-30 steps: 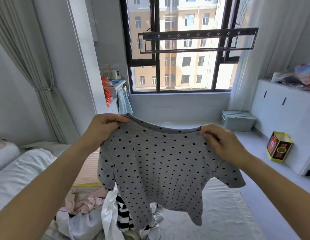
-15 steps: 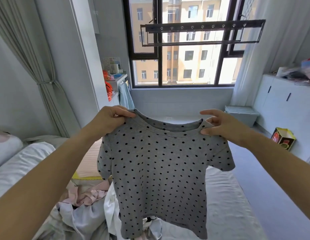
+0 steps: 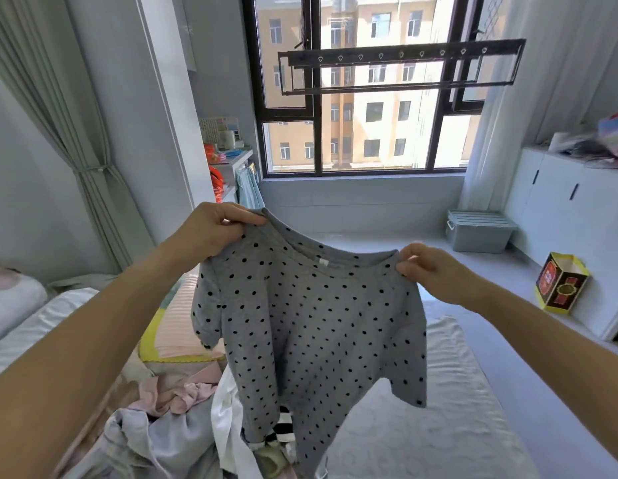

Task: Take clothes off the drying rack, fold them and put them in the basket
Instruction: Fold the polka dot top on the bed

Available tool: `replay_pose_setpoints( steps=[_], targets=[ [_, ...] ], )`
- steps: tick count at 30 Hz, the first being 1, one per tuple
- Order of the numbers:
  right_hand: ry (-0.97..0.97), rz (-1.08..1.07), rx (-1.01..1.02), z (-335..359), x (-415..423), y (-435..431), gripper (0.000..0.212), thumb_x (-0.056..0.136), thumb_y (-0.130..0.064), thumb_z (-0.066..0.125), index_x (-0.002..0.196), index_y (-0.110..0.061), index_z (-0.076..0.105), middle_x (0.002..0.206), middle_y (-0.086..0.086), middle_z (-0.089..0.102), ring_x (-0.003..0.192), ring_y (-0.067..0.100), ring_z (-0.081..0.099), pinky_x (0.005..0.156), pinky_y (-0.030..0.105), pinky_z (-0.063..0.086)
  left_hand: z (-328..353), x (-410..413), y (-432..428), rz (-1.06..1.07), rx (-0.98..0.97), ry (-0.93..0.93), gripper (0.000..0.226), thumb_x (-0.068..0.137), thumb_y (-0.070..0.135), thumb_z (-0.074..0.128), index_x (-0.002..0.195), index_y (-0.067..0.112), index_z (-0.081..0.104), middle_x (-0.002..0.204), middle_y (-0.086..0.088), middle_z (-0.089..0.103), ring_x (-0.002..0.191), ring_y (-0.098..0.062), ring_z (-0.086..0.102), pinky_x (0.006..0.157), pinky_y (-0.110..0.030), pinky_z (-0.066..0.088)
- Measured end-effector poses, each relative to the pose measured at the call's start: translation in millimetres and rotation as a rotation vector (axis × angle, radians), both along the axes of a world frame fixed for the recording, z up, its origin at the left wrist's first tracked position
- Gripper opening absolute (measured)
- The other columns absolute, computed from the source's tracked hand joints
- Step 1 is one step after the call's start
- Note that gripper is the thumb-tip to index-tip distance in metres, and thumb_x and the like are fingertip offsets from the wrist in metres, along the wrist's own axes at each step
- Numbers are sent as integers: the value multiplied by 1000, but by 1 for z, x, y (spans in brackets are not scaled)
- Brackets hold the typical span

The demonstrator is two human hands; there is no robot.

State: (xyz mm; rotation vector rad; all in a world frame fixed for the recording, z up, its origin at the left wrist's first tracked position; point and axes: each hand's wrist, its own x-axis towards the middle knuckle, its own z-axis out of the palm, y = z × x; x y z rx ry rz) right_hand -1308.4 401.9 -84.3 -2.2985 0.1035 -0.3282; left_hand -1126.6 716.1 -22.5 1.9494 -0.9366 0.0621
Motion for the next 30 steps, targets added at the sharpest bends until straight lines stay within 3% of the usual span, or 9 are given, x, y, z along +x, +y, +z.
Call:
replay_pose_setpoints(
  steps=[3, 5, 9, 13, 17, 20, 23, 27, 30],
  targets=[
    [-128, 61, 2, 3, 2, 2, 25, 99, -7, 45, 95, -31, 46, 76, 15, 63, 59, 17, 51, 55, 24, 42, -3, 2, 3, -4, 30, 17, 49, 86, -13, 50, 93, 30, 74, 111, 11, 66, 90, 6, 59, 85, -6, 45],
    [-144, 108, -134, 7, 1, -1, 46, 95, 5, 43, 81, -36, 58, 81, 0, 64, 69, 12, 57, 67, 23, 45, -8, 4, 5, -2, 24, 34, 48, 86, -13, 51, 90, 29, 74, 109, 12, 66, 90, 6, 60, 85, -6, 46],
    [102, 162, -305, 14, -7, -16, 70, 87, 15, 42, 68, -46, 71, 93, -1, 63, 86, 16, 62, 82, 27, 49, -19, 11, 8, -16, 74, 54, 56, 88, -8, 55, 72, 42, 76, 93, 23, 71, 91, 3, 63, 85, -8, 47],
    [169, 79, -337, 9, -19, -42, 66, 90, 11, 47, 84, -49, 72, 102, -15, 65, 97, 8, 61, 89, 25, 48, -33, 13, -3, -75, 193, 55, 46, 91, 0, 59, 76, 40, 76, 92, 16, 73, 92, -5, 64, 85, -11, 48],
    [103, -66, -175, -1, -32, -49, 56, 94, 8, 48, 79, -39, 74, 85, -15, 70, 78, 8, 66, 68, 22, 52, -51, 16, -26, -105, 156, 105, 37, 92, 0, 56, 94, 33, 74, 106, 13, 69, 100, -4, 61, 92, -17, 49],
    [72, -179, -115, -17, -34, -59, 40, 96, 4, 46, 105, -26, 71, 106, -6, 69, 93, 20, 66, 77, 27, 55, -71, 21, -49, -137, 121, 152, 41, 93, -2, 53, 124, 23, 63, 112, -3, 67, 106, -17, 61, 96, -27, 49],
    [94, -237, -84, -35, -32, -84, 46, 97, 0, 47, 133, -28, 53, 111, -8, 63, 102, 12, 59, 75, 6, 46, -91, 24, -76, -98, 98, 222, 51, 94, 0, 54, 139, 24, 48, 105, -10, 68, 94, -17, 60, 87, -24, 45],
    [187, -274, -65, -57, -16, -134, 47, 96, 0, 48, 138, -22, 49, 103, -2, 67, 98, 16, 61, 88, 22, 48, -111, 31, -117, -13, 155, 295, 45, 92, 7, 60, 133, 23, 51, 94, -6, 69, 85, -17, 59, 79, -28, 43],
    [239, -275, -95, -68, 9, -174, 42, 95, 0, 51, 134, -15, 54, 105, 0, 67, 98, 17, 62, 93, 25, 43, -120, 42, -157, 58, 177, 279, 13, 87, 12, 68, 97, 19, 69, 86, 6, 67, 80, -6, 59, 77, -20, 43]
  ],
)
